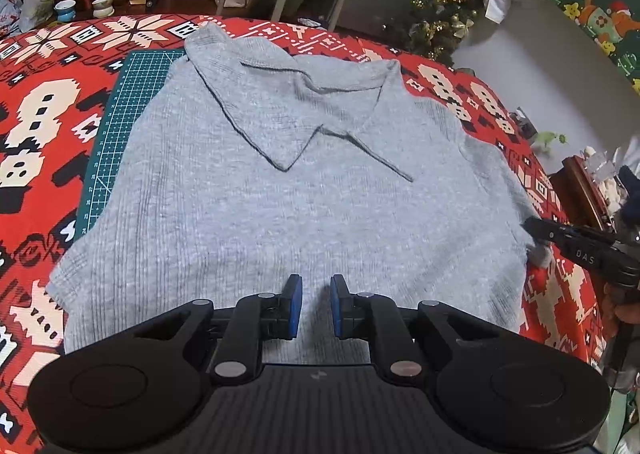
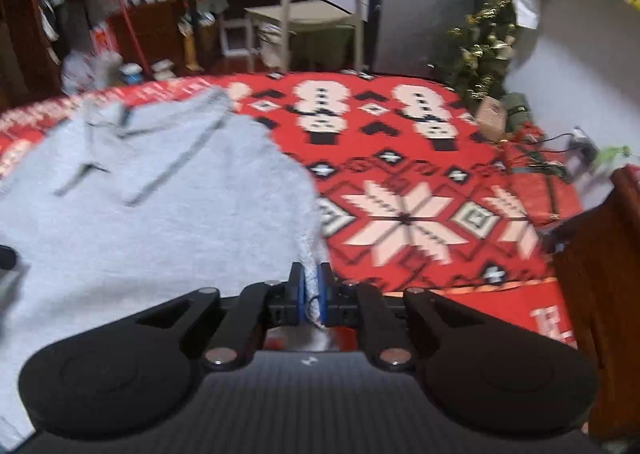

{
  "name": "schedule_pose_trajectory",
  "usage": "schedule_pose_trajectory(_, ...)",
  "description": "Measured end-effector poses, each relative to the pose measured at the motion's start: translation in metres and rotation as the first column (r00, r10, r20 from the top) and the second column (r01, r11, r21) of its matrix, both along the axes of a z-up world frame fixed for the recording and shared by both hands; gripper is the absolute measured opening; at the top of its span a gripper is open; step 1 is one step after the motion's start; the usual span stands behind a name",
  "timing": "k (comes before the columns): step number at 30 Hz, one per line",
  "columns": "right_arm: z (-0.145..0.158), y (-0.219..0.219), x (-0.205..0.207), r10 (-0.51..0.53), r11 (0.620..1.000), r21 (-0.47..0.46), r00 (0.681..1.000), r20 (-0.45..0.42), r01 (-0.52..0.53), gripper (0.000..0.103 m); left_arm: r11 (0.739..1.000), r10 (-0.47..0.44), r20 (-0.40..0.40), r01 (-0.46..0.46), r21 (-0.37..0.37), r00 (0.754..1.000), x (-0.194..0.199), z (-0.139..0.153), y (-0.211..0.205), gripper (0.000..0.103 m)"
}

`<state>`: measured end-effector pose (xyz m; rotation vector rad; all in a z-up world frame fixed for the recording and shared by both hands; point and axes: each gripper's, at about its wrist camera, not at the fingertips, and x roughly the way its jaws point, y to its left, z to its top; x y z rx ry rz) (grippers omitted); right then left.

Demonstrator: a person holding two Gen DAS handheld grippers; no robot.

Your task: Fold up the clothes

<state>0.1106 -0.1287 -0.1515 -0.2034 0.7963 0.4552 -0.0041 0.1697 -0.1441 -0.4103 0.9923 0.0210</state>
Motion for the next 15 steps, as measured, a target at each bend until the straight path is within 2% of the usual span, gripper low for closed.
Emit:
schedule_pose_trajectory(1,0.001,0.003,-0.004,0.013,1.0,0.007,1.0,0.015,-0.014,0.014,1.0,0.001,-0.002,-0.001,0.002,1.0,-0.001,-0.001,0.0,0.013)
schedule_pose_trajectory(3,0.001,0.011,-0.011,0.053,0.998,0.022,0.998,0.026,-0.053,0.015,1.0,0.003,-0.006,-0.003,0.001,1.0,-0.002,-0.001,0.001,0.013)
schedule_pose_trajectory(8,-0.008,0.035,-0.023,0.144,0.989,-0.011,0.99,-0.005,-0.144,0.017,1.0,0.007,0.0,-0.007,0.005,1.0,-0.004,0.001,0.002,0.013)
schedule_pose_trajectory(10,-0.008,0.035,-0.024,0.144,0.99,0.018,0.989,-0.02,-0.143,0.018,1.0,0.011,0.002,-0.011,0.003,1.0,-0.005,0.002,0.004,0.013)
schedule_pose_trajectory(15,0.003,0.012,-0.022,0.069,0.992,0.105,0.997,-0.029,-0.065,0.018,1.0,0.022,-0.007,-0.022,0.001,1.0,-0.008,-0.001,0.007,0.013)
